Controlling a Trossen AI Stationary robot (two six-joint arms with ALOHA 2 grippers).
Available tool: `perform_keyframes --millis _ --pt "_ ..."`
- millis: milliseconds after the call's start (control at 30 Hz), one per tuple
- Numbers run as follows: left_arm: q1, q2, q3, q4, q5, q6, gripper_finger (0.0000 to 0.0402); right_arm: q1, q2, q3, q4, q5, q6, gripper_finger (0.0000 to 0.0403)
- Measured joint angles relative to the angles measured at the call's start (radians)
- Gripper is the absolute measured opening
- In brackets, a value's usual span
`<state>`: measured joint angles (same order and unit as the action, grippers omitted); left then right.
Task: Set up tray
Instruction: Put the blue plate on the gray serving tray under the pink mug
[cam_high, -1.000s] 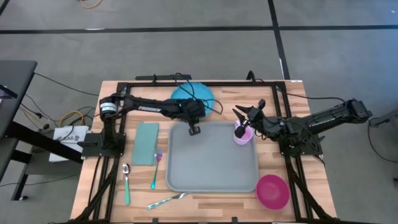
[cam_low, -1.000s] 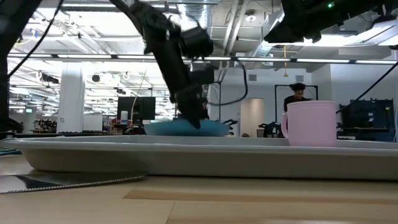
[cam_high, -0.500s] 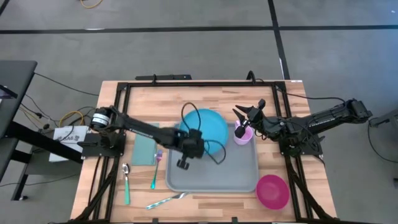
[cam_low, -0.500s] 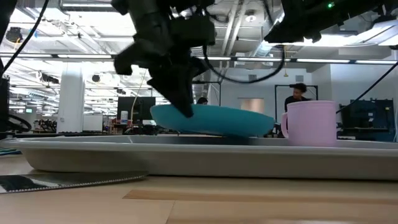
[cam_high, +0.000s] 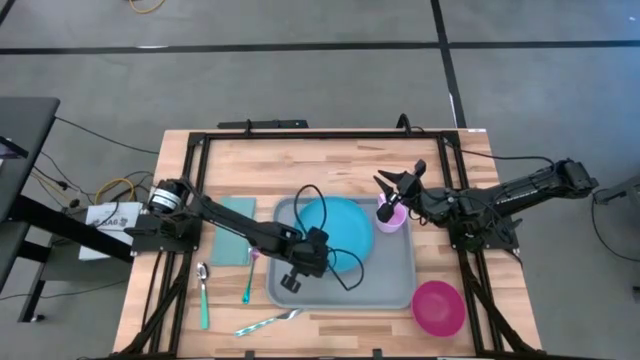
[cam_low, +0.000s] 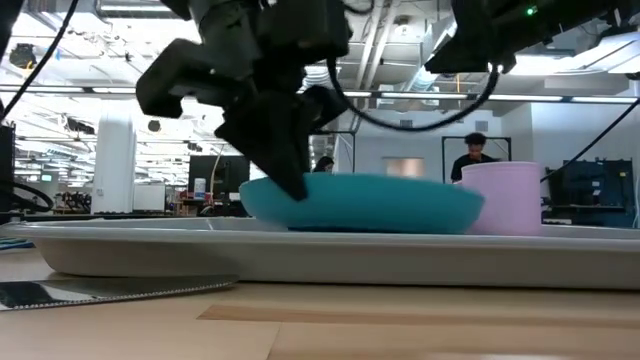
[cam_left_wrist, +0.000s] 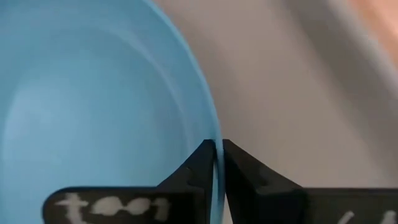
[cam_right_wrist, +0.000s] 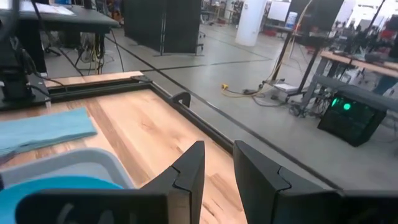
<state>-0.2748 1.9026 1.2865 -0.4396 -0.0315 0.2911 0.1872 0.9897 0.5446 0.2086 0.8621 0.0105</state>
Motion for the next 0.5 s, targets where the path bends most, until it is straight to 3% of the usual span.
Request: perform_keyframes --millis 133,367,500 --pt "-0.036 -0.001 0.000 0.049 0.021 -0.020 0.0018 0.003 0.000 0.000 -0.006 -0.001 0.017 0.0079" --pt "-0.088 0.022 0.001 0.135 0.043 0.079 0.0019 0.000 0.014 0.000 -0.018 -0.001 0.015 0.0079" --pt "-0.088 0.028 0.001 0.142 -0.051 0.118 0.0019 -0.011 0.013 0.000 -0.021 -0.001 0.008 0.0079"
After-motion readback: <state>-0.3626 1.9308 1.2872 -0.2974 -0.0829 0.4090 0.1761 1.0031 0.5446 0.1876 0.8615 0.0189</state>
